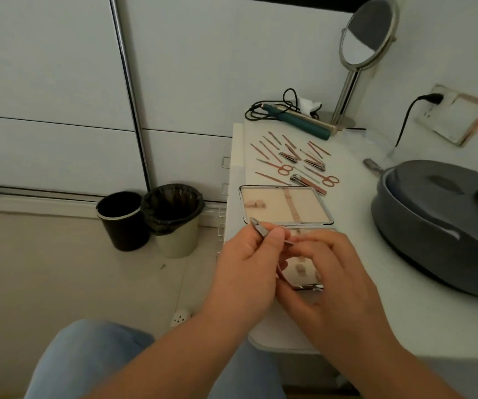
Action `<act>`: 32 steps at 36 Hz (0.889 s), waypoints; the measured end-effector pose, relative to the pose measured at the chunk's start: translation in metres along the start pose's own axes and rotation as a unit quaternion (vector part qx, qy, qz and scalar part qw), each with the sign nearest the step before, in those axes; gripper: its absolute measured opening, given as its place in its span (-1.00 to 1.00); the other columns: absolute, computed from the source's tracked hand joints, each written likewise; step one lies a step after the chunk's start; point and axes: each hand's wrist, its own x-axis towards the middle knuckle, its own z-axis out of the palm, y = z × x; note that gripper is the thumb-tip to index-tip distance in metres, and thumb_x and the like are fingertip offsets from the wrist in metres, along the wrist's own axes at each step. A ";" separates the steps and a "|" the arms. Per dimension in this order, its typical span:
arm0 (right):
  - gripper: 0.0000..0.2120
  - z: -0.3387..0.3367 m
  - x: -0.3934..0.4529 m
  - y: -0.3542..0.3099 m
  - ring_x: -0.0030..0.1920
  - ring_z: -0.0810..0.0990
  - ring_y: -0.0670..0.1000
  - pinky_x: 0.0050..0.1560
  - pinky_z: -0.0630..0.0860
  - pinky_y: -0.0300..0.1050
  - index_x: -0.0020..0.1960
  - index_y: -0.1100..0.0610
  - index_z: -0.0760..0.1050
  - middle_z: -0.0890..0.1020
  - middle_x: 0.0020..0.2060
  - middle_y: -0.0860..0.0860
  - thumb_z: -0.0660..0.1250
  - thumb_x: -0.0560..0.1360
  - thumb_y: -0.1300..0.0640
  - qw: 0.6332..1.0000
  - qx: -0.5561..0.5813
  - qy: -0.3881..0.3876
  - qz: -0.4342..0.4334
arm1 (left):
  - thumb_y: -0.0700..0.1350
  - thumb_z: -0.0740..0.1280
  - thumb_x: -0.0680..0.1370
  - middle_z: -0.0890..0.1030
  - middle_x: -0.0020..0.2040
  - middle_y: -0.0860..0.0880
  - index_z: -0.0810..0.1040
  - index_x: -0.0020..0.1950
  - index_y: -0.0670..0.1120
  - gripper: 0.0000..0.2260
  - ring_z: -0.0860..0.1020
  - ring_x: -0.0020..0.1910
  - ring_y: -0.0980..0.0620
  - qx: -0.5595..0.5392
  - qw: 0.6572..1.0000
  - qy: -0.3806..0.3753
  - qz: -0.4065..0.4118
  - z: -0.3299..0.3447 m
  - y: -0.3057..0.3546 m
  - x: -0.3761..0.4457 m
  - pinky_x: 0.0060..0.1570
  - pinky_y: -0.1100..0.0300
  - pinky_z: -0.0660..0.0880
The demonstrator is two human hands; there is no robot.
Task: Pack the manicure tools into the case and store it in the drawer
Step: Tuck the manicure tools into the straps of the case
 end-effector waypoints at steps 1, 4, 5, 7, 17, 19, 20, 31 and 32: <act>-0.68 0.000 -0.001 0.003 0.03 0.30 -0.31 -0.06 0.32 -0.63 0.06 -0.06 0.47 0.36 0.02 -0.24 0.30 0.40 -0.20 1.000 0.005 -0.002 0.001 | -0.13 0.21 0.55 0.68 -0.18 0.13 0.60 -0.15 0.00 -0.82 0.62 -0.21 0.23 -0.004 1.000 -0.003 -0.007 0.002 0.000 0.000 -0.36 0.44 0.47; -0.68 -0.002 -0.005 0.012 0.02 0.29 -0.32 0.06 0.13 -0.72 0.04 0.00 0.53 0.37 0.00 -0.21 0.41 0.36 -0.10 1.000 -0.004 0.002 0.009 | -0.13 0.23 0.54 0.68 -0.15 0.13 0.61 -0.16 0.00 -0.82 0.62 -0.16 0.23 -0.014 0.999 -0.024 -0.033 0.006 -0.001 0.000 -0.33 0.45 0.47; -0.68 -0.004 -0.005 0.015 -0.01 0.33 -0.30 0.04 0.17 -0.71 0.05 0.00 0.53 0.39 -0.01 -0.21 0.44 0.33 -0.06 1.000 0.000 -0.001 0.017 | -0.12 0.24 0.53 0.67 -0.13 0.14 0.62 -0.16 0.02 -0.82 0.61 -0.13 0.24 0.002 0.999 -0.034 -0.035 0.007 -0.001 0.001 -0.32 0.45 0.48; -0.67 -0.011 -0.005 0.021 -0.10 0.47 -0.22 -0.02 0.30 -0.66 0.03 -0.04 0.52 0.43 -0.03 -0.23 0.48 0.30 -0.01 0.999 0.022 -0.016 0.042 | -0.10 0.28 0.51 0.66 -0.08 0.17 0.61 -0.12 0.07 -0.87 0.58 -0.06 0.27 0.058 0.996 -0.056 -0.025 0.005 -0.002 0.004 -0.23 0.45 0.49; -0.75 -0.040 -0.012 0.073 -0.11 0.55 -0.28 -0.20 0.43 -0.44 -0.18 -0.17 0.43 0.53 -0.10 -0.28 0.45 0.28 0.08 0.973 0.109 -0.043 0.198 | 0.47 0.21 0.19 -0.02 0.51 0.08 0.01 0.45 0.17 -0.09 -0.19 0.47 0.06 0.587 0.786 -0.178 0.073 -0.003 -0.019 0.040 0.44 -0.04 -0.19; -0.72 -0.043 -0.014 0.078 -0.13 0.54 -0.29 -0.23 0.40 -0.48 -0.18 -0.17 0.43 0.52 -0.11 -0.30 0.47 0.29 0.12 0.974 0.094 -0.048 0.203 | 0.49 0.20 0.17 0.00 0.51 0.08 0.00 0.45 0.15 -0.05 -0.12 0.47 0.05 0.593 0.778 -0.198 0.056 -0.004 -0.025 0.045 0.44 -0.07 -0.15; -0.71 -0.044 -0.015 0.080 -0.13 0.54 -0.31 -0.27 0.39 -0.50 -0.19 -0.17 0.43 0.52 -0.11 -0.32 0.48 0.29 0.13 0.974 0.087 -0.049 0.204 | 0.49 0.22 0.16 0.04 0.49 0.09 0.03 0.45 0.15 -0.05 -0.07 0.46 0.08 0.586 0.783 -0.199 0.058 -0.006 -0.027 0.047 0.45 -0.05 -0.11; -0.65 -0.066 -0.019 0.086 -0.18 0.53 -0.21 -0.28 0.38 -0.37 -0.25 -0.13 0.42 0.52 -0.10 -0.29 0.50 0.24 0.23 0.980 0.006 -0.090 0.175 | 0.45 0.30 0.07 -0.04 0.36 0.43 0.09 0.38 0.34 -0.09 -0.17 0.13 0.55 0.516 0.799 -0.307 0.024 -0.035 -0.013 0.058 0.26 0.26 -0.13; -0.65 -0.067 -0.019 0.085 -0.19 0.53 -0.19 -0.29 0.41 -0.34 -0.25 -0.13 0.42 0.53 -0.10 -0.28 0.50 0.23 0.23 0.980 0.006 -0.098 0.174 | 0.44 0.30 0.07 -0.04 0.32 0.46 0.10 0.36 0.36 -0.12 -0.18 0.14 0.55 0.512 0.799 -0.314 0.018 -0.035 -0.012 0.058 0.27 0.25 -0.14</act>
